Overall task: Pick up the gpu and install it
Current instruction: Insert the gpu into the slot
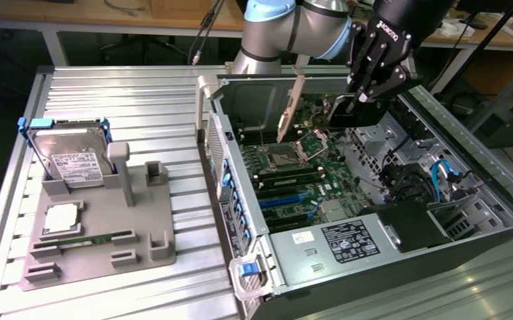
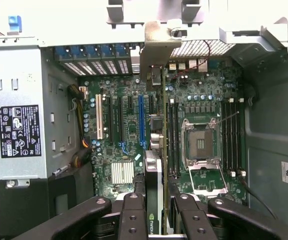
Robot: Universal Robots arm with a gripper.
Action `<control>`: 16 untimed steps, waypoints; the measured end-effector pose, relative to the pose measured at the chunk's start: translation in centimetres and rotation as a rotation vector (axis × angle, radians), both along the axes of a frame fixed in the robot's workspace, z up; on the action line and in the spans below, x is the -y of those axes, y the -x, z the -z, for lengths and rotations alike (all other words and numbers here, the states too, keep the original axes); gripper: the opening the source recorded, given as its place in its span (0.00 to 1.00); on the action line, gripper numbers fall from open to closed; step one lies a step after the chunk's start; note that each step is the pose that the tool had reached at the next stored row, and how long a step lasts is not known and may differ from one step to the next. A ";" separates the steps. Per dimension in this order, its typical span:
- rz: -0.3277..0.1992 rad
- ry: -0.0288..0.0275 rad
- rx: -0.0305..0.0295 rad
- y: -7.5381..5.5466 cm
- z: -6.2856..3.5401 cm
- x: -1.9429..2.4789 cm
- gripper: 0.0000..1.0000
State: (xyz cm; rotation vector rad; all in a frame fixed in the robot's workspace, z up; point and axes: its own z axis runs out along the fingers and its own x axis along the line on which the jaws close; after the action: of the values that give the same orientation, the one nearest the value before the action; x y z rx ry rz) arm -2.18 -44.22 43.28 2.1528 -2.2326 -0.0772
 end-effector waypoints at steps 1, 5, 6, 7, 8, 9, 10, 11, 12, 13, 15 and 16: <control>-0.002 0.0000 0.0001 0.0 0.00 0.00 0.27; -0.002 0.0001 0.0000 0.0 0.69 0.00 0.27; -0.002 0.0001 0.0000 0.0 0.71 0.00 0.27; -0.002 0.0001 0.0000 0.0 0.73 0.00 0.27; -0.002 0.0001 0.0000 0.0 0.75 0.00 0.27; -0.002 0.0001 0.0000 0.0 0.77 0.00 0.27; -0.002 0.0001 0.0000 0.0 0.78 0.00 0.27; -0.002 0.0001 0.0000 0.0 0.80 0.00 0.27; -0.002 0.0001 0.0000 0.0 0.82 0.00 0.27; -0.002 0.0001 0.0000 0.0 0.83 0.00 0.27; -0.002 0.0000 0.0000 0.0 0.88 0.00 0.27; -0.002 0.0000 0.0000 0.0 0.91 0.00 0.27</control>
State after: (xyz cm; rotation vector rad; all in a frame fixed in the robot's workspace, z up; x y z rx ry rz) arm -2.18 -44.22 42.37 2.1555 -2.2300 -0.0771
